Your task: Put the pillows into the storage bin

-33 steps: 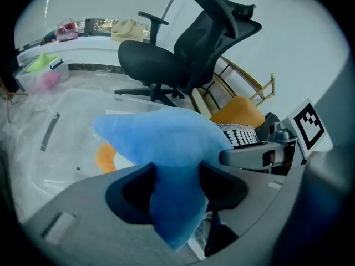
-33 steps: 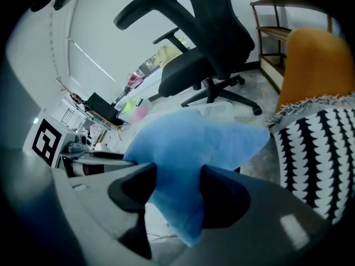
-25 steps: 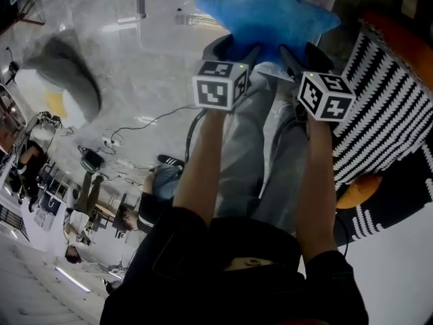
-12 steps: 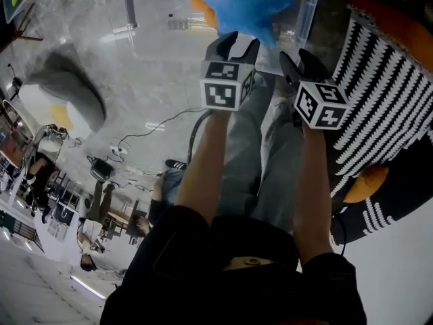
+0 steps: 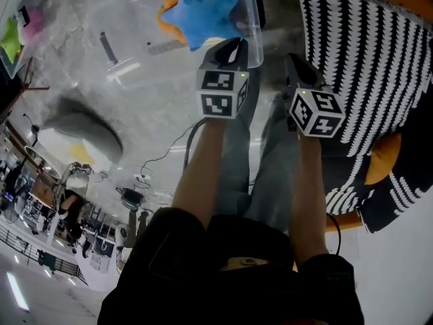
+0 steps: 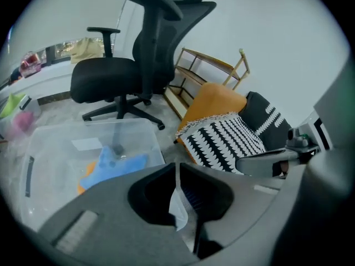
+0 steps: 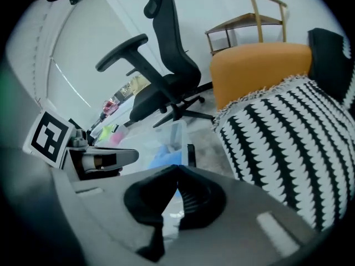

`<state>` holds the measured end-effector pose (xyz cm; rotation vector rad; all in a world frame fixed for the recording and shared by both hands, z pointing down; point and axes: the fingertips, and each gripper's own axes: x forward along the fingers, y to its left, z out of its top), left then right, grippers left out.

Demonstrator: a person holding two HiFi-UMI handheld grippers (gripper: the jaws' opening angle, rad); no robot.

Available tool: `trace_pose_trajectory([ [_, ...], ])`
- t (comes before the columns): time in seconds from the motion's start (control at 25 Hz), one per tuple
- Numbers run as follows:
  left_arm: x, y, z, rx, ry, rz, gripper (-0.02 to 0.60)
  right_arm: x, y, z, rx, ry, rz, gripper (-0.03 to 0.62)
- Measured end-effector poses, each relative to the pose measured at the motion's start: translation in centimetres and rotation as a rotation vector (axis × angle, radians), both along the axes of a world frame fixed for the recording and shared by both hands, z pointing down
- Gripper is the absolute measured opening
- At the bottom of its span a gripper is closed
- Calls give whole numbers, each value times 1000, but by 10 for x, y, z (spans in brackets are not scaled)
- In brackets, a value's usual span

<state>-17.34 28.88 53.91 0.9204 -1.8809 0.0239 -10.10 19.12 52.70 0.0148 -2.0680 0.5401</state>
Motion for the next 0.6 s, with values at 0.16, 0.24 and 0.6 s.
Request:
trace_pose_trajectory([
  [0.16,12,-49,-12,17,-21,88,9,18,-45,-16,24,-32,105,3],
  [0.24,23,-71,-19,28,-28,131,9,35,-65,-24,38,-41,157,3],
  [0.6,89,-156,-43,54,-10,313,9,125,-143,-50,83,-27,402,3],
])
